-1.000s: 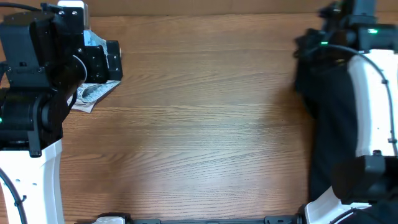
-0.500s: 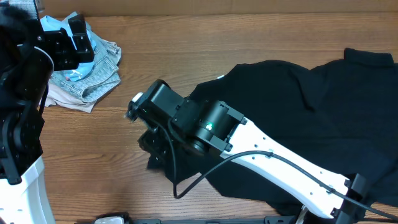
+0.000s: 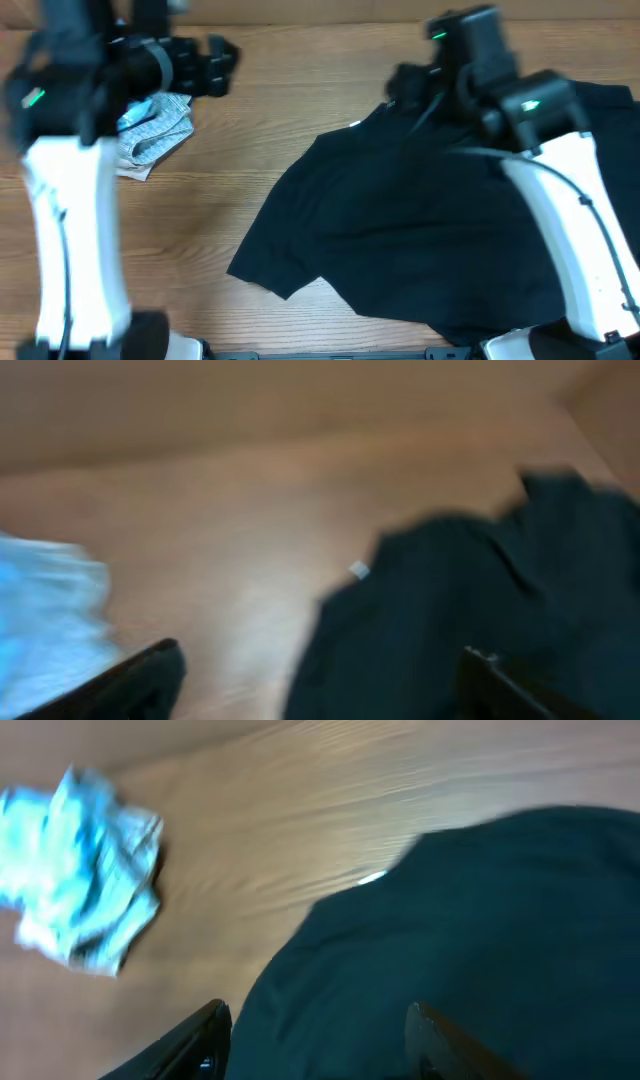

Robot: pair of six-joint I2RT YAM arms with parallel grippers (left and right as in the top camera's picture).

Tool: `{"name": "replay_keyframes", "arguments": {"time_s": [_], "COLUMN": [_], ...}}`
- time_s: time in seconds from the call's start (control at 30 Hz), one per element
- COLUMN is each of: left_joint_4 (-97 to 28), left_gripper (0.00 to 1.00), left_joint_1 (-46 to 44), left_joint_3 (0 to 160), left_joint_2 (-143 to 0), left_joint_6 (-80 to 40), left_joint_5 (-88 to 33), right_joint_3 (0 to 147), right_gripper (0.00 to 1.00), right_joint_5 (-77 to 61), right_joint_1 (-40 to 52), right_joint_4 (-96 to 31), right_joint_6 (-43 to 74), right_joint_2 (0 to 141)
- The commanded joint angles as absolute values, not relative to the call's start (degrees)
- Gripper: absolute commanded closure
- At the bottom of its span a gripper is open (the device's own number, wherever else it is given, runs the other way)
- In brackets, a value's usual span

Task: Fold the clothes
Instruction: 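Spread the black T-shirt flat across the table center with both grippers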

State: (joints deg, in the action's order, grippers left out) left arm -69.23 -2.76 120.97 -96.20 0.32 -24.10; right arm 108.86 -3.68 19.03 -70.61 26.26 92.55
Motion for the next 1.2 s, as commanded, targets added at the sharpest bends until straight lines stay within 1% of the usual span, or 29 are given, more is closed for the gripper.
{"name": "replay_keyframes", "arguments": {"time_s": [0.0, 0.03, 0.1, 0.13, 0.17, 0.27, 0.33, 0.47, 0.63, 0.7, 0.8, 0.93, 1.03, 1.17], "left_joint_4": [-68.4, -67.2, -65.7, -65.3, -65.0, -63.9, -62.2, -57.1, -54.7, -54.2, -53.8, -55.5, -57.9, -60.1], "left_gripper": [0.48, 0.64, 0.8, 0.92, 0.95, 0.96, 0.96, 0.96, 0.96, 0.96, 0.96, 0.96, 0.96, 0.96], "left_joint_1": [-7.5, -8.6, -11.0, -12.2, -13.7, -18.7, -21.4, -25.3, -27.4, -27.4, -26.7, -24.7, -22.1, -15.8], "left_joint_3": [120.9, 120.9, 120.9, 120.9, 120.9, 120.9, 120.9, 120.9, 120.9, 120.9, 120.9, 120.8, 120.8, 120.8], "left_joint_2": [-105.4, -108.1, -113.3, -115.8, -118.6, -126.4, -129.8, -134.8, -140.0, -141.4, -143.2, -144.7, -145.7, -146.4], "left_joint_6": [1.3, 1.3, 1.3, 1.3, 2.0, 8.9, 11.5, 11.6, 12.8, 12.7, 10.8, 8.5, 6.9, 0.2], "left_joint_5": [-32.6, -33.7, -34.8, -34.5, -34.4, -34.3, -32.9, -23.7, -21.0, -19.4, -13.2, -5.8, -1.3, 6.8], "right_joint_3": [110.0, 110.0, 110.0, 110.0, 110.0, 109.9, 109.9, 109.9, 109.9, 109.9, 109.8, 109.8, 108.8, 105.7], "right_gripper": [0.4, 0.4, 0.4, 0.4, 0.4, 0.39, 0.39, 0.38, 0.36, 0.35, 0.34, 0.26, 0.25, 0.25], "right_joint_5": [-8.8, -9.1, -9.1, -9.1, -9.1, -9.1, -9.1, -9.0, -7.9, -7.5, -7.3, -5.9, -3.4, 0.3], "right_joint_1": [12.3, 10.2, 7.2, 6.0, 4.8, 2.3, 1.6, 1.4, 1.4, 1.4, 1.4, 1.4, 1.4, 1.4], "right_joint_4": [-72.4, -73.4, -75.1, -76.0, -76.9, -79.2, -80.1, -80.8, -80.7, -80.8, -80.7, -81.2, -81.8, -81.2], "right_joint_6": [30.1, 30.3, 30.3, 30.3, 30.3, 30.2, 30.0, 30.0, 30.1, 30.0, 30.1, 30.0, 30.0, 30.1], "right_joint_2": [90.9, 90.9, 90.9, 90.9, 90.9, 90.9, 90.9, 90.9, 90.9, 90.9, 91.0, 91.9, 93.1, 95.1]}}
